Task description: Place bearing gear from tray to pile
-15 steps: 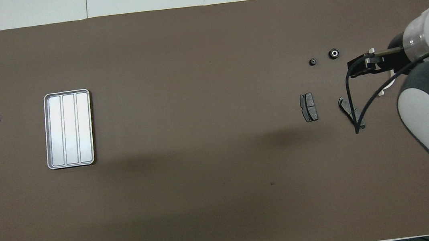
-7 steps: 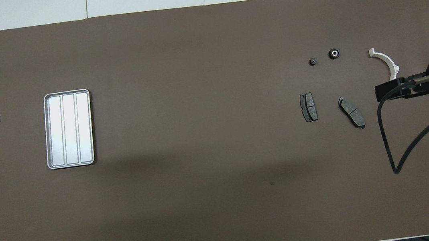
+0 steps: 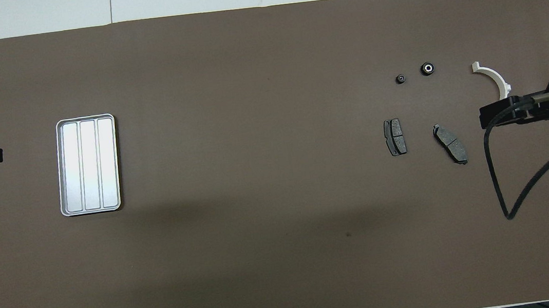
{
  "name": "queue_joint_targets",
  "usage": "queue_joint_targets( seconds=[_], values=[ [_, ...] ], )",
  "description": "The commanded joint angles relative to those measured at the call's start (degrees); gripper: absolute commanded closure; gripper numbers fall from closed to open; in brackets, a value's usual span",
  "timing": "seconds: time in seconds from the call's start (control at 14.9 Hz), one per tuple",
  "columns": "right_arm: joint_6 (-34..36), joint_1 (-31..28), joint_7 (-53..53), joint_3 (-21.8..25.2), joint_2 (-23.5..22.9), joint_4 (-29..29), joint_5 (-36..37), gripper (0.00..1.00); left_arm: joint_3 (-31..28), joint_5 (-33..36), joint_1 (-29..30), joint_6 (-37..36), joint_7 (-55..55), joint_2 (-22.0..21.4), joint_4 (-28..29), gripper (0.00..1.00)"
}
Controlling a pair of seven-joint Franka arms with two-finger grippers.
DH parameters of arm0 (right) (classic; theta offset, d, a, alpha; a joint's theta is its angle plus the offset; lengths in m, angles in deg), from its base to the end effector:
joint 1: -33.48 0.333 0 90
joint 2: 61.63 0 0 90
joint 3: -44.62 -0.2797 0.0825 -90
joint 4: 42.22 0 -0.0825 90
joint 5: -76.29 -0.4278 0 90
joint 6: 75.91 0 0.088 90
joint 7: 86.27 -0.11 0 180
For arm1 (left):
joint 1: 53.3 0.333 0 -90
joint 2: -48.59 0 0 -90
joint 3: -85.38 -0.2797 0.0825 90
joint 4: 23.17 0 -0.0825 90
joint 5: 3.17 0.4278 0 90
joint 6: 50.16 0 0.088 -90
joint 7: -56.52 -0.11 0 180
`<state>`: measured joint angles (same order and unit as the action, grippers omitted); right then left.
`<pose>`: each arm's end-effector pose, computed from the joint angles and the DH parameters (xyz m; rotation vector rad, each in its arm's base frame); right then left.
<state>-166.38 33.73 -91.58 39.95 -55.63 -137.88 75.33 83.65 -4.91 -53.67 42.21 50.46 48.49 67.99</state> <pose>0.5673 0.0527 0.5959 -3.1321 0.0113 -0.0204 0.6017 0.0111 0.5795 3.1099 -0.1262 0.0386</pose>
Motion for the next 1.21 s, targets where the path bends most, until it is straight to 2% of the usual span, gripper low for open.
queue_joint_targets(
  seconds=[0.0,0.67,1.14],
  values=[
    [0.56,-1.47,-0.92,-0.86,-1.34,2.23,-2.12,0.00,-0.21,0.86,-1.73,-1.30,1.06,-2.79,3.41,0.00],
    [-0.57,-2.27,-0.31,-0.78,-1.34,2.40,-0.97,0.00,-0.21,0.95,-4.72,-1.48,0.79,-3.59,5.08,0.00],
    [-1.63,-1.65,-0.40,-0.86,-1.17,2.40,-1.15,0.00,-0.21,0.95,-4.72,-1.31,0.71,-3.68,5.34,0.00]
  ],
)
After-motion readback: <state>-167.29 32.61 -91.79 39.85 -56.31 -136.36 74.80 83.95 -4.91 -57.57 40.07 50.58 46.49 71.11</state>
